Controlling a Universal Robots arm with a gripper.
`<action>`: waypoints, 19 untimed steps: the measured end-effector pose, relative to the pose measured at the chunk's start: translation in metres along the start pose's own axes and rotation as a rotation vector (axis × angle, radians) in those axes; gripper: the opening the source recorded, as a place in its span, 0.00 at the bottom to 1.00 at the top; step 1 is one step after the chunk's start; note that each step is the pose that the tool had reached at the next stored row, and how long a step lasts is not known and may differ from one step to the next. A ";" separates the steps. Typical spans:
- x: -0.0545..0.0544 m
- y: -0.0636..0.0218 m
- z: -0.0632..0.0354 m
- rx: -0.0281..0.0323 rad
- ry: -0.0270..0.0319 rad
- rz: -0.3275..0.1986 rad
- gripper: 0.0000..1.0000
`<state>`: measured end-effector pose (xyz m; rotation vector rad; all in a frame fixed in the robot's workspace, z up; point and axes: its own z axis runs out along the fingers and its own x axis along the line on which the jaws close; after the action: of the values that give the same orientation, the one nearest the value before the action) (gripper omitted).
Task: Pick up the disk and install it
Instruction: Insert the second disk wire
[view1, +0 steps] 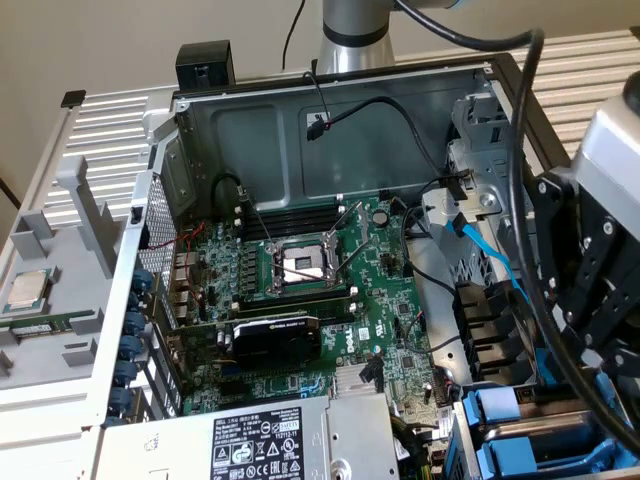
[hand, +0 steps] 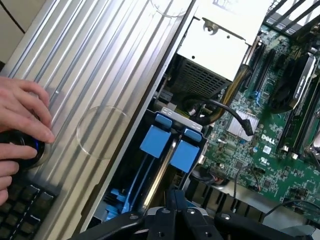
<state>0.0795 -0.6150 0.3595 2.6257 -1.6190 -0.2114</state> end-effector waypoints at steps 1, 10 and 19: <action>0.000 0.0000 0.0000 -0.0004 -0.0003 -0.015 0.11; 0.000 0.0000 0.0000 -0.0109 0.0096 -0.168 0.11; 0.000 0.0000 0.0000 -0.0223 0.0220 -0.314 0.11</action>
<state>0.0795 -0.6151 0.3595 2.8402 -1.1823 -0.2095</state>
